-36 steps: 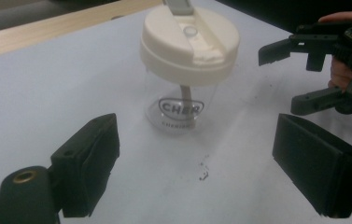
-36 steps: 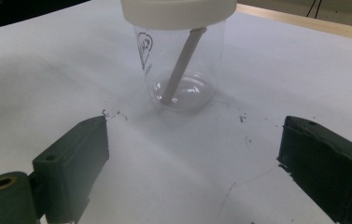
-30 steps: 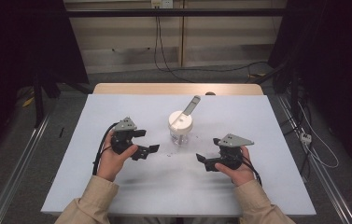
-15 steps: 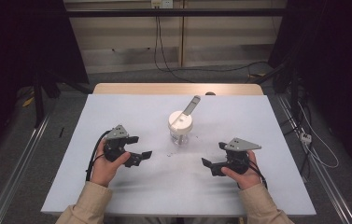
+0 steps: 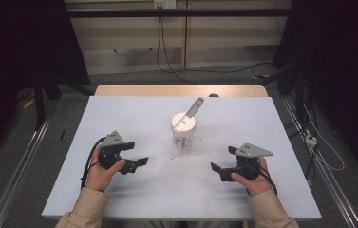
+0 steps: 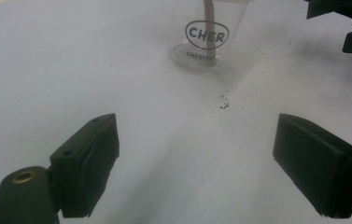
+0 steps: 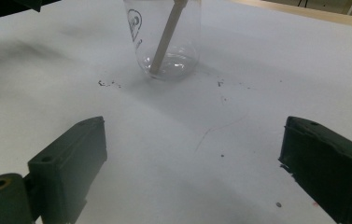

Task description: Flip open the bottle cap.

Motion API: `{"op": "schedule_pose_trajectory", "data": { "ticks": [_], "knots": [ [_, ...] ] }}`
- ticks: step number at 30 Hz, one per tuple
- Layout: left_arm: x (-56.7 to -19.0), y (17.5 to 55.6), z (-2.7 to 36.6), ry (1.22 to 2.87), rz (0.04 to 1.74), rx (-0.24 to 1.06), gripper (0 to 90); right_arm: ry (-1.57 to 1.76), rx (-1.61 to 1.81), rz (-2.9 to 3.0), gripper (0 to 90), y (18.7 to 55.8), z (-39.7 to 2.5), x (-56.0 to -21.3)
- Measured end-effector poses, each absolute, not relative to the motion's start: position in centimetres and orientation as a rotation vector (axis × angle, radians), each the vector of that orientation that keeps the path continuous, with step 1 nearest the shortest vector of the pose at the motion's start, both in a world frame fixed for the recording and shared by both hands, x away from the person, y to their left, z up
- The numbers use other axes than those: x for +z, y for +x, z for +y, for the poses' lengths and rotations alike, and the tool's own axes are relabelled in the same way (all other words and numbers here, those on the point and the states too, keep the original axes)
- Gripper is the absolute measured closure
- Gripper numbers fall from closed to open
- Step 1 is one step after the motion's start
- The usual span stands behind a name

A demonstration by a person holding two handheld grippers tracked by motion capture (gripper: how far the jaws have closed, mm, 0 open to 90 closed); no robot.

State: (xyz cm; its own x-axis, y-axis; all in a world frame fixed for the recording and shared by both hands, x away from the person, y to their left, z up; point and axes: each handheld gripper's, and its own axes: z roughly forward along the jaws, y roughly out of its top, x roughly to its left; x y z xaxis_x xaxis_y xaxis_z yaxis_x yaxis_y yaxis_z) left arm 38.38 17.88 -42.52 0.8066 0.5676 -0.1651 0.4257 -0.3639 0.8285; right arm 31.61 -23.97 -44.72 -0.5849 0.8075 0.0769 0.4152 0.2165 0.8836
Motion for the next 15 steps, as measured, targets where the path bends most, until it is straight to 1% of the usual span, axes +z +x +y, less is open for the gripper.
{"op": "schedule_pose_trajectory", "data": {
  "ticks": [15],
  "knots": [
    [-43.1, 37.5, 20.2, 1.994, 0.766, 0.193, 13.6, 1.134, 1.32, 2.096, 7.1, 31.0, -24.5, -44.8]
  ]
}}
